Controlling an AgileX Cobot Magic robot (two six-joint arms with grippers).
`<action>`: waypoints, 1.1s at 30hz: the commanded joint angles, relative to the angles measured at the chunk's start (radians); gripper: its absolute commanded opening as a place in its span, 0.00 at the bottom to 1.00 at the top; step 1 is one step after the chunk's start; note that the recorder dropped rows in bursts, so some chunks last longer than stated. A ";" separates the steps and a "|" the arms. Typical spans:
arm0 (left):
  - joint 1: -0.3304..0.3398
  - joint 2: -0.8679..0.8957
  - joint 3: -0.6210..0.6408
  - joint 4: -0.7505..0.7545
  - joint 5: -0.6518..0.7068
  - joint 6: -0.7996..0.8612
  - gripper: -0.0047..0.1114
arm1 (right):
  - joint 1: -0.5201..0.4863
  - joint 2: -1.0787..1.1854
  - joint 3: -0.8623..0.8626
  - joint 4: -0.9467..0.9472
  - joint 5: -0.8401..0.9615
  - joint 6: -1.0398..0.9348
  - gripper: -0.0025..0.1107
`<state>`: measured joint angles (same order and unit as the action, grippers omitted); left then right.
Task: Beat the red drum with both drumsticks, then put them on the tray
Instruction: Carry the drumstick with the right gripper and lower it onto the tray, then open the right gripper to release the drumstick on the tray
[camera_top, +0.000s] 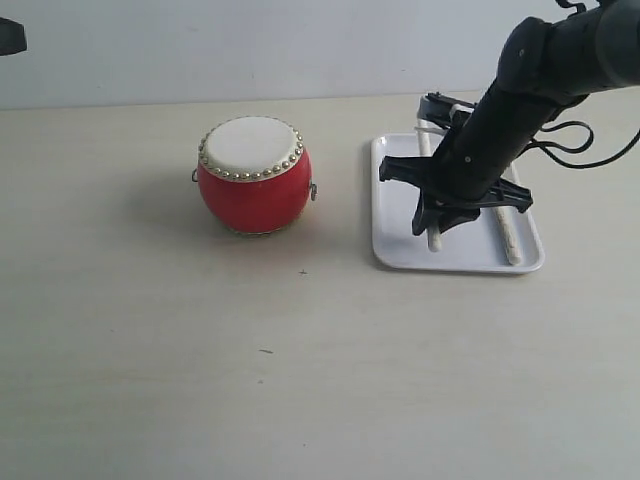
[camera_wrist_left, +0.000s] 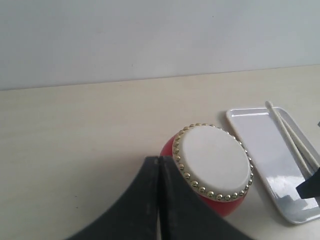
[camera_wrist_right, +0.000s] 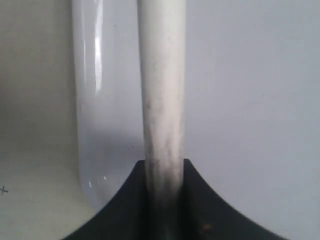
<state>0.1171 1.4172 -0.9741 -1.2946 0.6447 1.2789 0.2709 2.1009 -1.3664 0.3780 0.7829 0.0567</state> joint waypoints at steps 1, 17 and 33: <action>0.003 -0.007 0.002 -0.017 0.008 -0.005 0.04 | -0.003 0.015 0.001 0.006 -0.022 -0.003 0.02; 0.003 -0.007 0.002 -0.017 0.026 -0.005 0.04 | -0.003 0.032 0.001 0.006 -0.044 -0.008 0.02; 0.003 -0.007 0.002 -0.023 0.033 -0.003 0.04 | -0.003 0.056 0.001 0.006 -0.038 -0.021 0.27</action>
<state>0.1171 1.4172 -0.9741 -1.3036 0.6720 1.2789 0.2709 2.1466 -1.3664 0.3934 0.7442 0.0455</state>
